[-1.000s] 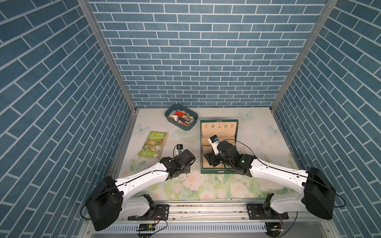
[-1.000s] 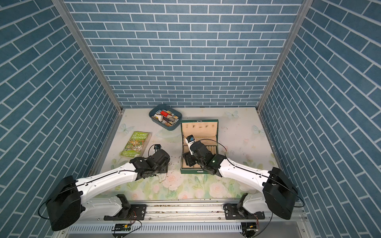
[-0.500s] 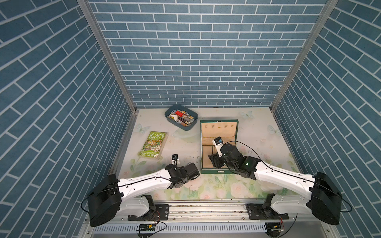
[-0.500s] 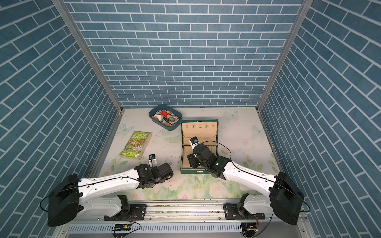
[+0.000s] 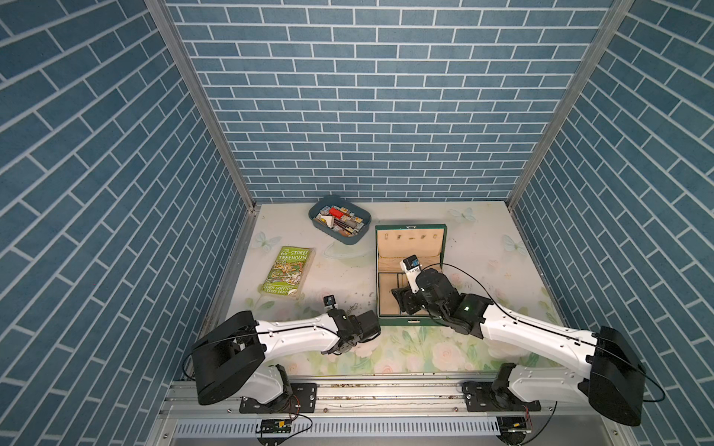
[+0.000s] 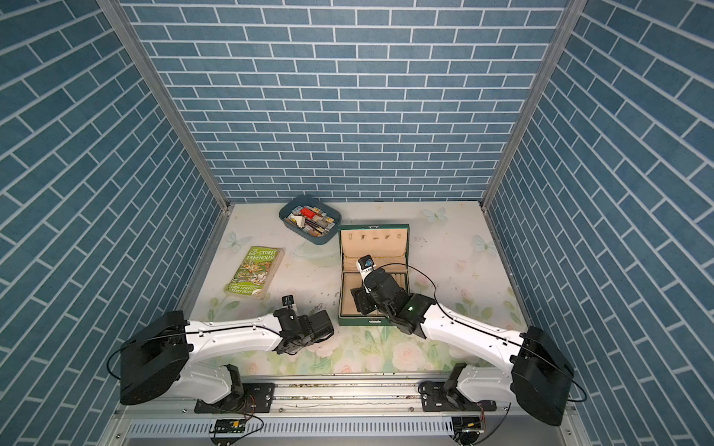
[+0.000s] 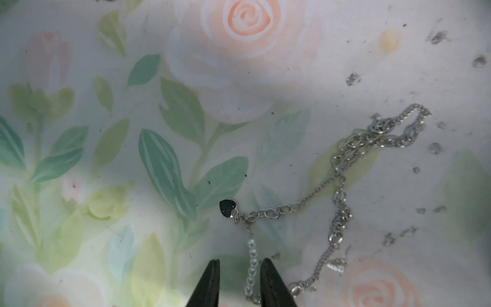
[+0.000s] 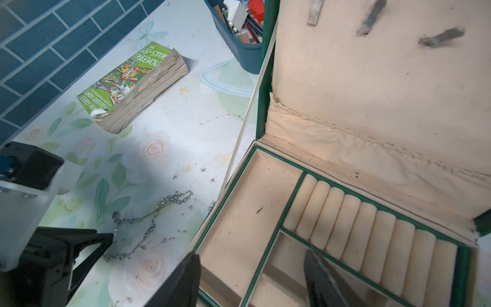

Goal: Put jewelry chain into jewelry box
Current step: Pick up the necklace from the center of the board.

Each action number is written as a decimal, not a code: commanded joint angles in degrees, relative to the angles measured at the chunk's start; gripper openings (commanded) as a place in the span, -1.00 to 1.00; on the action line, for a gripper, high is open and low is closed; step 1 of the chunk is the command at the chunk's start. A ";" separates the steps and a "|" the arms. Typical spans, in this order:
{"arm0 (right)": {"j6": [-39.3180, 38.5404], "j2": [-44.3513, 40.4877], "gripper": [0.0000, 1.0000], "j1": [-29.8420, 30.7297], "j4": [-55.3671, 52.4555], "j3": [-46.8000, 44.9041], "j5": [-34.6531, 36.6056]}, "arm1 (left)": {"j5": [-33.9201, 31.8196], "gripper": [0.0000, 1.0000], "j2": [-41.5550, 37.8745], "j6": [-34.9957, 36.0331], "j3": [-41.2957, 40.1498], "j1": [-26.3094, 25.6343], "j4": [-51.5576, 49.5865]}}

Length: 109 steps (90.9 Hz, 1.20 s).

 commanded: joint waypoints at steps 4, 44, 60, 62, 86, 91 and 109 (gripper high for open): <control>0.99 -1.60 0.32 -0.02 -1.12 -0.39 1.23 | 0.88 -0.42 -1.31 -0.44 -2.64 1.00 1.14; 2.25 -2.31 0.33 0.00 -0.61 -1.11 1.48 | 2.71 -0.38 -2.68 3.16 -4.14 3.20 3.88; 2.13 -2.83 0.32 -0.04 -1.50 -0.27 2.19 | 6.32 -0.57 -3.13 4.90 -5.16 5.69 4.60; 2.08 -3.00 0.33 -0.02 -1.62 -0.26 2.37 | 6.87 -0.59 -3.19 5.08 -5.34 6.11 4.58; 2.06 -5.11 0.35 0.02 -2.67 -0.70 3.71 | 11.56 -0.75 -2.84 7.48 -6.68 10.05 3.73; 2.11 -5.44 0.35 -0.04 -2.94 -0.70 4.06 | 12.28 -0.79 -2.52 7.84 -6.64 10.08 3.63; 2.12 -6.59 0.36 -0.03 -2.73 -1.44 4.49 | 12.28 -1.00 -3.42 8.09 -5.85 10.08 3.03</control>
